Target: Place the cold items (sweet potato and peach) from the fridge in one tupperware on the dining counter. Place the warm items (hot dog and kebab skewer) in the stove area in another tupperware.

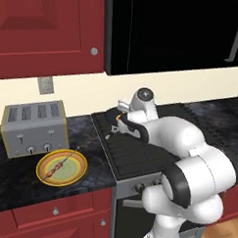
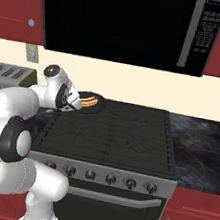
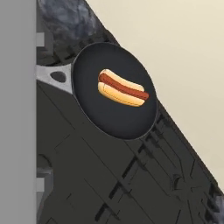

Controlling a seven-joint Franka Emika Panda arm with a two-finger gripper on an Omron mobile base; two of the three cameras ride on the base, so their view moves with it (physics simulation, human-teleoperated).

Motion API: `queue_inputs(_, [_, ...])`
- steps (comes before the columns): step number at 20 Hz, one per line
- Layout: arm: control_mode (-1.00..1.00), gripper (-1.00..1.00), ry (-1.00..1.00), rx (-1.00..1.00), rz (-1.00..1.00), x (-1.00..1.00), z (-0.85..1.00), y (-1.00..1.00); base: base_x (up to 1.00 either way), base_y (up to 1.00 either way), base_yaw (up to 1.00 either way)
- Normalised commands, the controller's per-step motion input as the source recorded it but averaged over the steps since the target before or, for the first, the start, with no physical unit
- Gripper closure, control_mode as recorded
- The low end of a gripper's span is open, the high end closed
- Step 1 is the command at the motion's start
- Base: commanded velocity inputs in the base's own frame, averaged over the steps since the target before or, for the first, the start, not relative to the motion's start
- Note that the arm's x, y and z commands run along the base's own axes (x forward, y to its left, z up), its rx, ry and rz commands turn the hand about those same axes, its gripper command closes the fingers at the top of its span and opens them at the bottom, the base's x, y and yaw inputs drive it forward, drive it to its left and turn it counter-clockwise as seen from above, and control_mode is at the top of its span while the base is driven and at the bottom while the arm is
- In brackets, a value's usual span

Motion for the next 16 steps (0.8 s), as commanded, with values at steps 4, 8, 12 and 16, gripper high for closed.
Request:
queue_inputs(4, [-1.0, -1.0, 0.1, 0.0, 0.0, 0.61, -0.27, 0.0, 0.0, 0.0, 0.0])
queue_inputs(8, [-1.0, -1.0, 0.0, 0.0, 0.0, 0.54, -0.37, 0.0, 0.0, 0.0, 0.0])
queue_inputs(12, [-1.0, -1.0, 0.0, 0.0, 0.0, 0.52, -0.39, 0.0, 0.0, 0.0, 0.0])
queue_inputs(16, [-1.0, -1.0, 0.02, 0.0, 0.0, 0.53, -0.33, 0.0, 0.0, 0.0, 0.0])
